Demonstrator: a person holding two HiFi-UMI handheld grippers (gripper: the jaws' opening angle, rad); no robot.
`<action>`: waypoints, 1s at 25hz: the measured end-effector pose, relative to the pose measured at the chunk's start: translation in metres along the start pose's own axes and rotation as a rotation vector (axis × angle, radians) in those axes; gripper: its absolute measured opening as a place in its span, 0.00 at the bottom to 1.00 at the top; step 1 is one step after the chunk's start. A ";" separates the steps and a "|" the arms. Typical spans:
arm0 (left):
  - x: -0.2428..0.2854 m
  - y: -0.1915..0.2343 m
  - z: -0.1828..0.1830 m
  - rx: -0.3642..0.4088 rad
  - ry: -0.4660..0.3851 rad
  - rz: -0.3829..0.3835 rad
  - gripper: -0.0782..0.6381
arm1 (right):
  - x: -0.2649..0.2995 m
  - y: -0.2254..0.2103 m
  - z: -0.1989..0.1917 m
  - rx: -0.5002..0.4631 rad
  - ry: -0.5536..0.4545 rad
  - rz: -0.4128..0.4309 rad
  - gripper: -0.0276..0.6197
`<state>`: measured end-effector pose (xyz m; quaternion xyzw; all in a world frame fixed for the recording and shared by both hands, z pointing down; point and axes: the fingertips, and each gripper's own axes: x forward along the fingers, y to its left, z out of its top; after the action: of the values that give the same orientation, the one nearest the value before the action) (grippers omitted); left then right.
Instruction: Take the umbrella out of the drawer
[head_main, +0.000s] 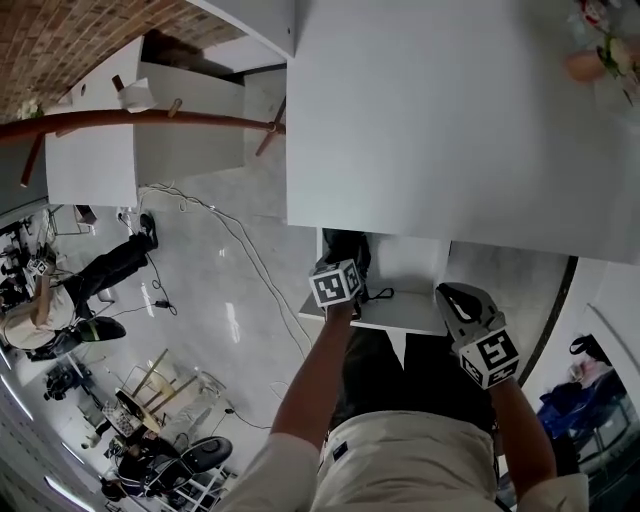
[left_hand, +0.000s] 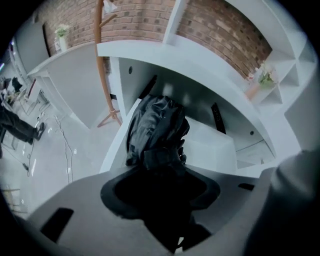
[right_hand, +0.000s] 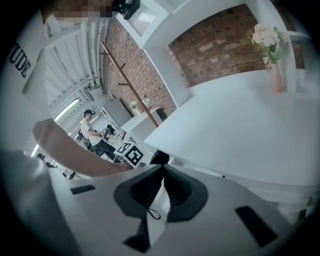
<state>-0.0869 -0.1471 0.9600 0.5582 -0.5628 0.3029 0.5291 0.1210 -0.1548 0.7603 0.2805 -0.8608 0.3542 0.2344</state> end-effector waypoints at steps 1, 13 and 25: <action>-0.003 -0.001 0.000 -0.036 -0.003 -0.005 0.40 | -0.001 0.001 0.001 -0.005 -0.002 0.000 0.09; -0.041 0.007 -0.001 -0.317 -0.067 -0.038 0.40 | -0.013 0.009 0.021 -0.067 -0.028 -0.004 0.09; -0.088 0.029 0.003 -0.426 -0.140 -0.055 0.40 | -0.016 0.037 0.035 -0.161 -0.018 0.028 0.09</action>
<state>-0.1309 -0.1171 0.8844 0.4685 -0.6341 0.1233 0.6027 0.1015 -0.1539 0.7103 0.2520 -0.8923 0.2845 0.2435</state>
